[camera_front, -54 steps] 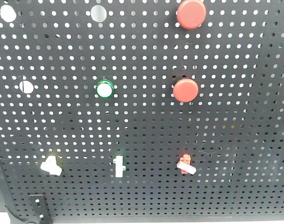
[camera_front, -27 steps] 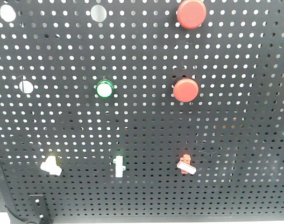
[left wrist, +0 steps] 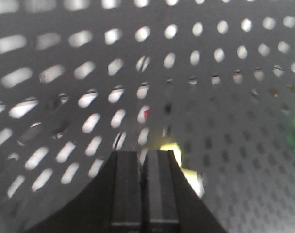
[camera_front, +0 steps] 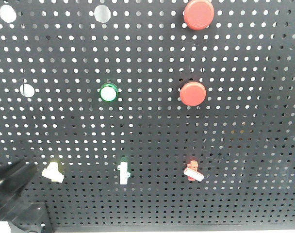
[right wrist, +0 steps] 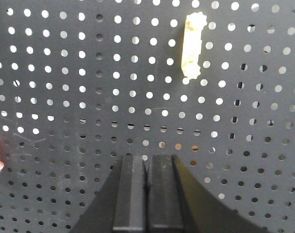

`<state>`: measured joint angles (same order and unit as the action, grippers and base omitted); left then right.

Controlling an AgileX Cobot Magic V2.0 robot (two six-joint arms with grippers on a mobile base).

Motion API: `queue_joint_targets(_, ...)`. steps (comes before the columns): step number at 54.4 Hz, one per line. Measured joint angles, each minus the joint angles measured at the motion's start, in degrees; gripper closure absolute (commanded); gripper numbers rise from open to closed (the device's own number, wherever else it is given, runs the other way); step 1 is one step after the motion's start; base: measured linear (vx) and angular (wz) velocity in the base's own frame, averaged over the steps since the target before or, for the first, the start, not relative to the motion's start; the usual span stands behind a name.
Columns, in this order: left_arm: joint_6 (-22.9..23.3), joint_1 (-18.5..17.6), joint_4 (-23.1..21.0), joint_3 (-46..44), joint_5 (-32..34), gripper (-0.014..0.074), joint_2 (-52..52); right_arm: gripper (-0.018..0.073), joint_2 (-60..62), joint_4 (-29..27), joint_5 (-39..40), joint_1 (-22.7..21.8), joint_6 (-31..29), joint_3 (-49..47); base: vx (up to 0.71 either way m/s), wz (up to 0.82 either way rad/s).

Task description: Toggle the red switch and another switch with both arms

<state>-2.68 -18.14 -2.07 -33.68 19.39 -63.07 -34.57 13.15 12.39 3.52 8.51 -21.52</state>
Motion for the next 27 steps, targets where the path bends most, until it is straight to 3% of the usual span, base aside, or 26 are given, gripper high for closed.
queue_joint_targets(27,0.0,-1.1,0.0,-0.7,0.0,0.0594,-3.6,0.0566,0.0,0.0,0.0,0.0,0.0,0.0,0.00,0.00)
